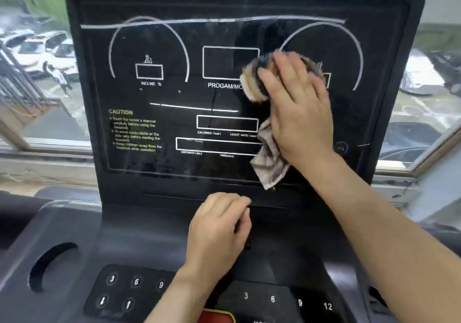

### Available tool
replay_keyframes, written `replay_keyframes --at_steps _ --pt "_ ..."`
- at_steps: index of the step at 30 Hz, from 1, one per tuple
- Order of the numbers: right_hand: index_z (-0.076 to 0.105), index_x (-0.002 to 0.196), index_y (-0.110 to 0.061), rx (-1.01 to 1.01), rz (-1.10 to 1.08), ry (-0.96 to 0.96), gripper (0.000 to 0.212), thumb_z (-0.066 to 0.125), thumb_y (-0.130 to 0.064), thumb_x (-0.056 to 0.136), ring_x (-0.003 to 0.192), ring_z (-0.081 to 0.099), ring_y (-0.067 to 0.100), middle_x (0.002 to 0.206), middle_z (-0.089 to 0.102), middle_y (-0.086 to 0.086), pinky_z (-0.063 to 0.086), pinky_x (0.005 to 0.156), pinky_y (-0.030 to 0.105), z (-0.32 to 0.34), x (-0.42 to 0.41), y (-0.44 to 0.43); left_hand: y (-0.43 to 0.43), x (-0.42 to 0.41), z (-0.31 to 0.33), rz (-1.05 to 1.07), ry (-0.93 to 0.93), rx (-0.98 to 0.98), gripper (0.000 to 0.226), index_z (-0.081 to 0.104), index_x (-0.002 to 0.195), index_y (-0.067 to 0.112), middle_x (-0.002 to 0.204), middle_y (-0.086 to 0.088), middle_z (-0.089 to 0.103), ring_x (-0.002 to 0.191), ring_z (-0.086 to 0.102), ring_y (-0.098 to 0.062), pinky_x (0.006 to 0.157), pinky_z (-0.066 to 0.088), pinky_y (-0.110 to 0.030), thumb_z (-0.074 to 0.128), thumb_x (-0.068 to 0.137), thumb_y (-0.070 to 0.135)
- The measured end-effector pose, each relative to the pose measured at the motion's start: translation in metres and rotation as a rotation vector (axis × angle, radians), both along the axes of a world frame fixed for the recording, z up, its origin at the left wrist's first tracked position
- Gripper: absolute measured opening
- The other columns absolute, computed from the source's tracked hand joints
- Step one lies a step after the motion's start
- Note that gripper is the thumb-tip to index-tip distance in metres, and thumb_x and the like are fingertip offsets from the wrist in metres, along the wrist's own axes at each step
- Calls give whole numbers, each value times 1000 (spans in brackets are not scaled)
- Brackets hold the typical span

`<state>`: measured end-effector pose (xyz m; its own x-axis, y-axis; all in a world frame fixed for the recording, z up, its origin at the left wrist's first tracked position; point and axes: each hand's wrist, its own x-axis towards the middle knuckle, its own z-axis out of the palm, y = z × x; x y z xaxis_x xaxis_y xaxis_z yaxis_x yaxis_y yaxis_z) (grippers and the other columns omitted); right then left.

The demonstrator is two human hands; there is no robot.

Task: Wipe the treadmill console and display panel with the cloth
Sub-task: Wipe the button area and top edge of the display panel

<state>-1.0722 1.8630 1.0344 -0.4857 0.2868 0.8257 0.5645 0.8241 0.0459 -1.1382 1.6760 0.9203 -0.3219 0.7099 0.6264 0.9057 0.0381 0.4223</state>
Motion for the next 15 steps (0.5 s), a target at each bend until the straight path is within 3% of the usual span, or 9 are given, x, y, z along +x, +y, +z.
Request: replay_keyframes --at_steps 2,4,7,10,15 --pt "50 141 -17 18 -30 4 47 49 -13 94 143 31 28 153 38 10 20 113 42 1 -25 -8 -2 -1 -2 -9 -5 -6 24 73 100 14 101 6 65 96 57 -15 77 51 -30 60 81 6" --pt "49 141 -15 94 75 -181 47 49 -20 94 143 31 30 153 36 12 21 113 46 -30 -32 -31 -6 -4 -3 14 -10 -8 32 74 99 15 102 5 65 99 56 -17 78 51 -29 52 78 4" --pt "53 139 -19 84 256 -356 40 45 -24 101 143 32 21 153 38 4 26 114 40 -73 -13 -62 -15 -5 -3 0 8 -33 33 76 90 15 103 5 67 101 55 -19 85 48 -27 50 74 2" --pt "51 141 -21 143 288 -453 40 47 -23 101 143 32 20 154 37 3 27 114 38 -62 17 -41 -18 -8 -2 -30 1 -47 35 75 95 12 109 5 68 106 58 -19 90 48 -27 48 75 1" --pt "46 144 -20 130 -11 -223 40 40 -26 105 144 31 26 154 36 9 26 113 42 14 40 29 -10 -10 -2 -5 -63 22 33 76 90 14 101 9 70 98 61 -14 91 41 -10 49 75 1"
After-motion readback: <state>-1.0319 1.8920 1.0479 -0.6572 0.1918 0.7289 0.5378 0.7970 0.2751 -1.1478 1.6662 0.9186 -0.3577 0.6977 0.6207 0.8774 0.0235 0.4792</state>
